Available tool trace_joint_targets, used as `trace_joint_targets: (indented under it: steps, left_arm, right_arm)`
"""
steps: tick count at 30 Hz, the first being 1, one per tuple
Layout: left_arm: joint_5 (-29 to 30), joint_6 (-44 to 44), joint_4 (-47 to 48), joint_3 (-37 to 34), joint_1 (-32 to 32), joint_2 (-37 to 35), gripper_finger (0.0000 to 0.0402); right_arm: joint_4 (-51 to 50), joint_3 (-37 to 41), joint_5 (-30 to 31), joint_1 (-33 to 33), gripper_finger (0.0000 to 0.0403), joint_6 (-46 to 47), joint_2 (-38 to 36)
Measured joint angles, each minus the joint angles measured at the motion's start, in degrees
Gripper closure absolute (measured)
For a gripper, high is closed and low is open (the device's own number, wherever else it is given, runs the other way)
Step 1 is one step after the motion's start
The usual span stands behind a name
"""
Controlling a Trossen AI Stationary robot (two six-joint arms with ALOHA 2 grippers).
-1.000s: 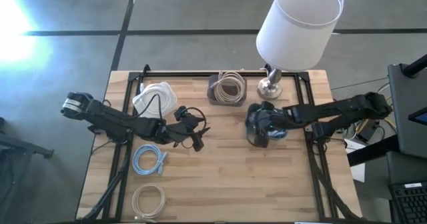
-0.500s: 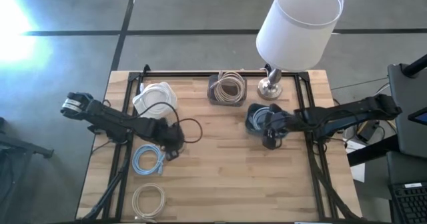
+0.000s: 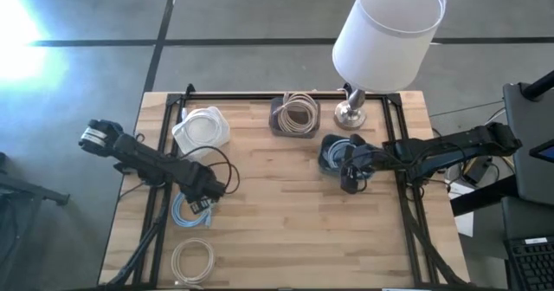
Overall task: Pick & Place USB Port
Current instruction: Put the blue charger cable into the blue bin
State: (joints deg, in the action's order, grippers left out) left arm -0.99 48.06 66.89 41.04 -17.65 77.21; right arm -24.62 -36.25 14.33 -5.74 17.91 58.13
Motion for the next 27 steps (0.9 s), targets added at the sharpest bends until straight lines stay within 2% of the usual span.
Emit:
trace_joint_targets:
  steps: [9,14,17,21,23,27]
  left_arm:
    - [-0.34,-2.05,-10.06,-9.66,-0.06,-0.13,0.0257]
    - [-0.19,-1.11,-11.38,-10.42,-0.04,-0.11,0.0266]
    - [-1.25,1.93,-11.48,-9.99,-0.04,-0.10,0.0291]
    - [-1.46,2.81,-11.02,-8.13,-0.04,0.02,0.0357]
    - [1.00,2.27,-12.38,-6.62,-0.06,0.11,0.0371]
    - [11.79,2.00,-16.53,-2.08,0.04,0.10,0.0370]
  right_arm:
    - [0.02,0.00,0.00,0.00,0.0275,0.11,0.07]
    - [0.10,0.00,0.02,0.00,0.0271,0.11,0.09]
    - [0.15,0.00,0.02,0.00,0.0271,0.11,0.09]
    - [0.44,-0.01,0.04,0.00,0.0276,0.10,0.09]
    - [1.68,-0.01,0.05,0.00,0.0277,0.09,0.11]
    - [6.34,0.00,0.14,0.00,0.0276,-0.32,0.11]
